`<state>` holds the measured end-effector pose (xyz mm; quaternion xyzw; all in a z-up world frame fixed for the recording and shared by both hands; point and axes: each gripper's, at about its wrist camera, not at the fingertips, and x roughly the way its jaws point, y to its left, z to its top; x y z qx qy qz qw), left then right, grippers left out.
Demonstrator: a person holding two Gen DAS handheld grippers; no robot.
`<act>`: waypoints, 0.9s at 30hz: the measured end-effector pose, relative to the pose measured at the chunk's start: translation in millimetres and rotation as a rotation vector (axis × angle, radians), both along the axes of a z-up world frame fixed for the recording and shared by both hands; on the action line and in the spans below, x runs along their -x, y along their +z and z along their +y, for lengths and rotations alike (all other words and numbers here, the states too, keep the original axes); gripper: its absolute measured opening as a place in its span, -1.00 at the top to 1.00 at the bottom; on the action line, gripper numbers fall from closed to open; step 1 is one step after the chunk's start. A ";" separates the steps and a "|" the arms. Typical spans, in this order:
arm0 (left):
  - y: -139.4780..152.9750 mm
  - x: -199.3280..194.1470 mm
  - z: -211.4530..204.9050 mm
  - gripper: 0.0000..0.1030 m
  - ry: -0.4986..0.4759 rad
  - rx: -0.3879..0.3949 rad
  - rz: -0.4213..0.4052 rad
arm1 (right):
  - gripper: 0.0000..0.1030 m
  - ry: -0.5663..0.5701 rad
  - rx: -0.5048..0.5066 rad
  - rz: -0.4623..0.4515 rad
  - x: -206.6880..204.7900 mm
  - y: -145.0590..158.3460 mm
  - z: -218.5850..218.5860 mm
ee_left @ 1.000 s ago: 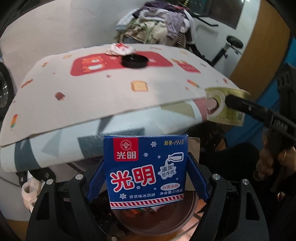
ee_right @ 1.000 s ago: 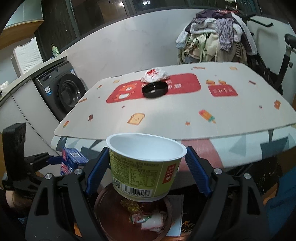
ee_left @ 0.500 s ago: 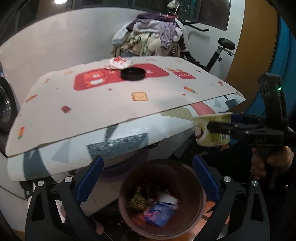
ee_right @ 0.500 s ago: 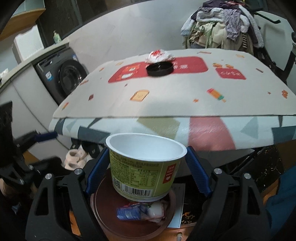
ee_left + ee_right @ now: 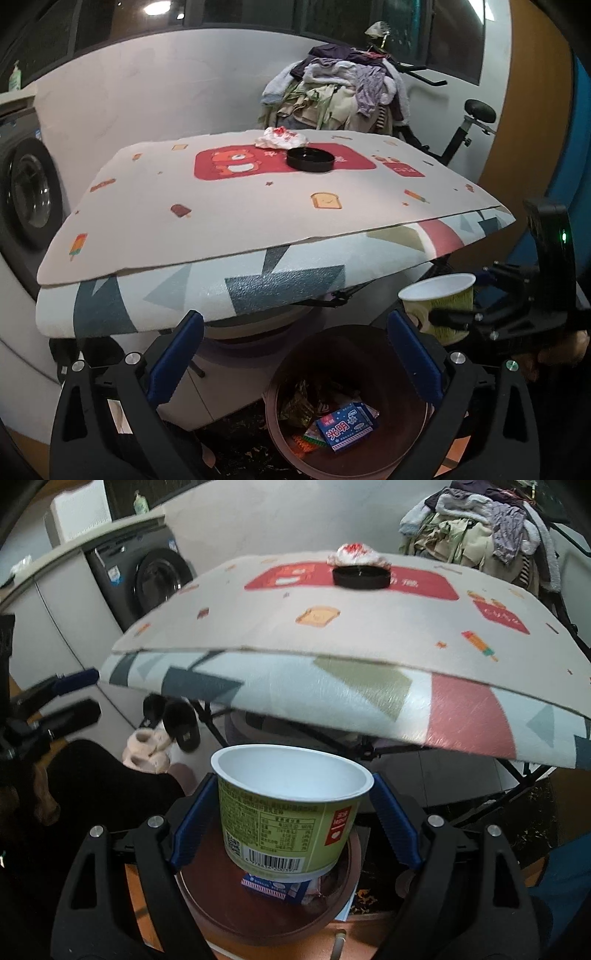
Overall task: Collect trash
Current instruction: 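Open the right tool to drop the paper cup into the bin, then raise both open tools back over the table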
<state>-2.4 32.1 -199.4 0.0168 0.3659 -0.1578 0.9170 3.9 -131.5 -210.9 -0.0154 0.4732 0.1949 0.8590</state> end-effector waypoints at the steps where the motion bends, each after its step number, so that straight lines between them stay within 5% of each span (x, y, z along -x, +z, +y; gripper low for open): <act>1: -1.0 -0.7 0.4 -0.89 0.003 0.002 0.005 | -0.59 0.008 0.011 0.009 -0.2 -3.0 2.5; 19: -6.2 -2.2 -2.3 -0.89 0.000 -0.012 0.022 | -0.63 0.048 0.040 0.036 -0.1 -12.2 11.1; 22: -6.3 -2.4 -2.3 -0.89 0.001 -0.011 0.023 | -0.84 0.048 0.049 0.034 0.4 -12.3 12.7; 27: -6.5 -2.4 -2.5 -0.89 0.001 -0.012 0.023 | -0.87 0.034 0.051 0.043 -1.0 -13.5 11.0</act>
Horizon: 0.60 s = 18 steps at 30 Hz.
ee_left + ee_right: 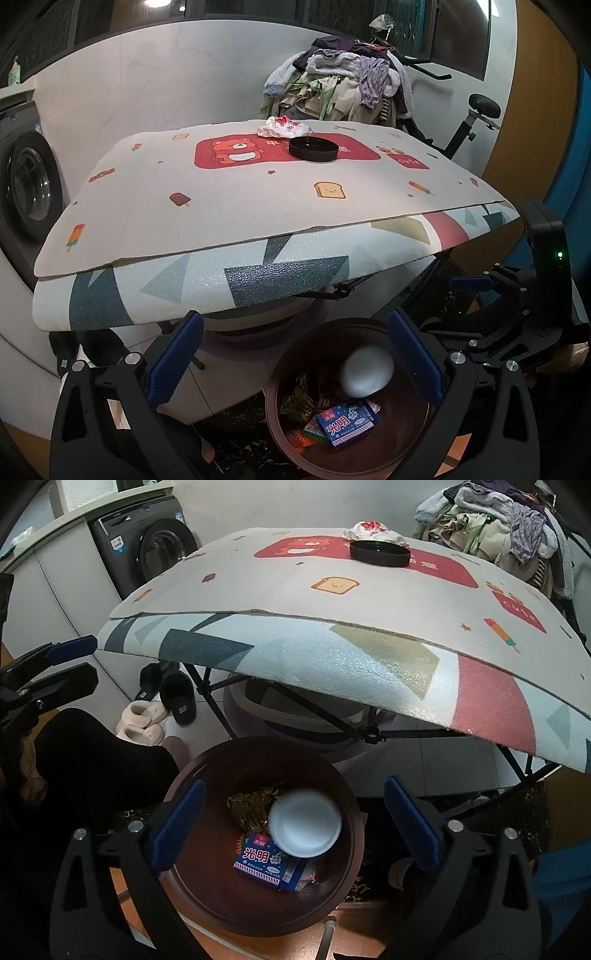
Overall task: Collect trash
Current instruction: 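Raise both open tools back over the table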
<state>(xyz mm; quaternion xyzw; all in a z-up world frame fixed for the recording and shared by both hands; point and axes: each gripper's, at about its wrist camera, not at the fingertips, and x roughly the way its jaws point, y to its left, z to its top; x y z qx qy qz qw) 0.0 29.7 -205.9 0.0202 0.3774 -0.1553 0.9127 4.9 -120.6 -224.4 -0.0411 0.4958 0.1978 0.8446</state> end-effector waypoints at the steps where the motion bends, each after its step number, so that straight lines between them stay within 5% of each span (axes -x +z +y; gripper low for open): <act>1: 0.0 -0.1 0.0 -0.89 0.000 0.000 0.000 | -0.88 -0.005 0.000 0.000 -0.4 0.2 -0.7; 18: 10.6 -8.7 6.9 -0.89 0.041 -0.011 -0.011 | -0.89 -0.119 0.016 -0.078 -17.4 25.3 -26.9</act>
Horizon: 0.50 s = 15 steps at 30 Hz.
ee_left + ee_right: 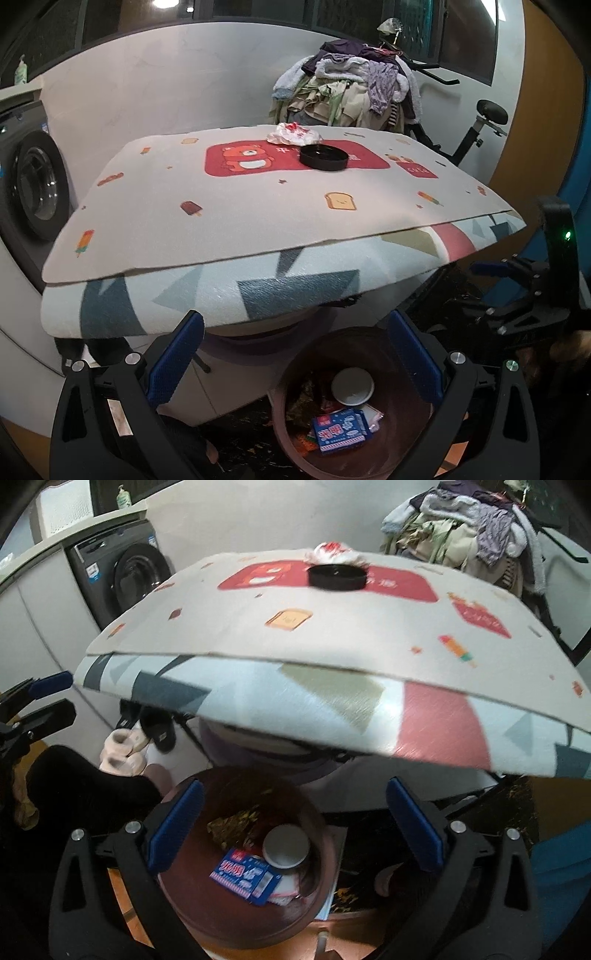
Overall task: Collect trash
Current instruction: 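Raise both open tools back over the table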
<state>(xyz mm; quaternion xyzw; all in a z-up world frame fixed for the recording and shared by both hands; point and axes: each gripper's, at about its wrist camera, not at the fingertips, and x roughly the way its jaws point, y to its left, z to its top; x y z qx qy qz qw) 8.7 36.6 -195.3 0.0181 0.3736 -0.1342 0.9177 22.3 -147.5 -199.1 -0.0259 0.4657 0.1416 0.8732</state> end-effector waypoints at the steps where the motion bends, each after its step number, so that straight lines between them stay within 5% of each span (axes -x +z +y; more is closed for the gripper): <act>1: 1.2 -1.7 1.5 -0.89 0.007 -0.002 -0.002 | -0.89 -0.014 -0.002 0.001 -3.6 1.7 -3.3; 7: 16.9 -23.8 18.9 -0.89 0.076 0.026 -0.019 | -0.89 -0.093 -0.041 0.020 -29.9 13.0 -24.4; 15: 57.2 -51.3 29.2 -0.89 0.065 0.060 -0.141 | -0.89 -0.130 -0.086 -0.098 -63.3 41.4 -43.2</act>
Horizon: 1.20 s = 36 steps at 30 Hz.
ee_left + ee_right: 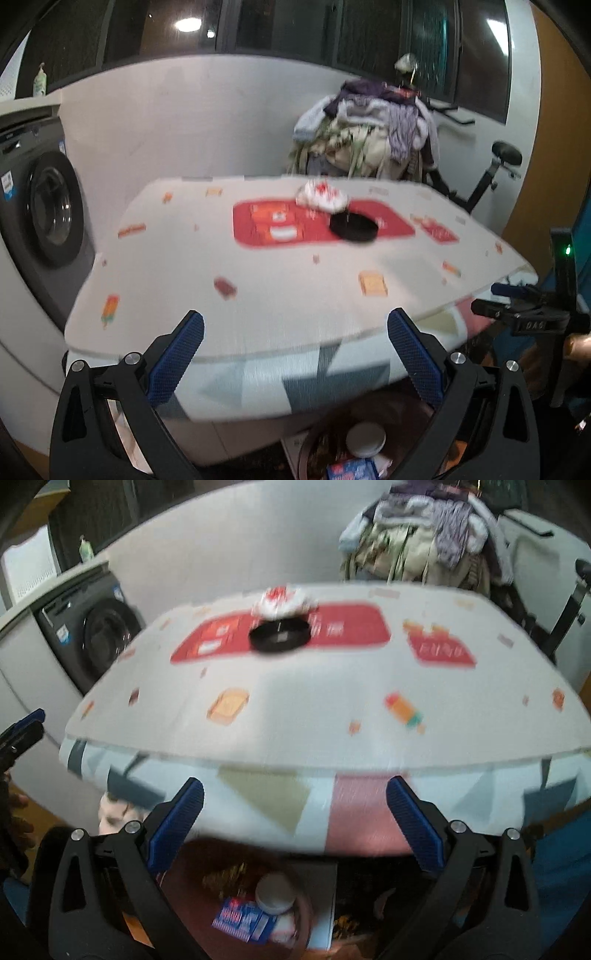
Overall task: Collect trash
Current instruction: 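Raise both open tools back over the table, then grasp the black round lid with the right tool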
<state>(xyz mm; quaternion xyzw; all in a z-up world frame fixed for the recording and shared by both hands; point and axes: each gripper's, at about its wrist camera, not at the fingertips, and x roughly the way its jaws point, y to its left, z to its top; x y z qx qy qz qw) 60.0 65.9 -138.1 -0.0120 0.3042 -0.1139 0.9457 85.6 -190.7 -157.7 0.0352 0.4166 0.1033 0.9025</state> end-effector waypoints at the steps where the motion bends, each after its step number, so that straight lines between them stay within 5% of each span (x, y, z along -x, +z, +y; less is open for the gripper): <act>1: 4.2 -4.2 1.3 -0.89 0.001 0.010 -0.004 | -0.89 0.005 -0.004 0.000 -4.1 1.3 -0.4; 12: 25.9 -60.1 14.8 -0.89 0.015 0.014 0.015 | -0.89 0.005 0.012 0.054 -66.4 8.1 -3.7; 24: 1.0 -116.2 35.1 -0.89 0.051 -0.003 0.090 | -0.89 0.101 0.108 0.096 -165.2 -13.1 46.3; 36: -21.4 -158.5 45.4 -0.89 0.062 0.056 0.127 | -0.89 -0.007 0.168 0.260 -257.6 -49.6 93.7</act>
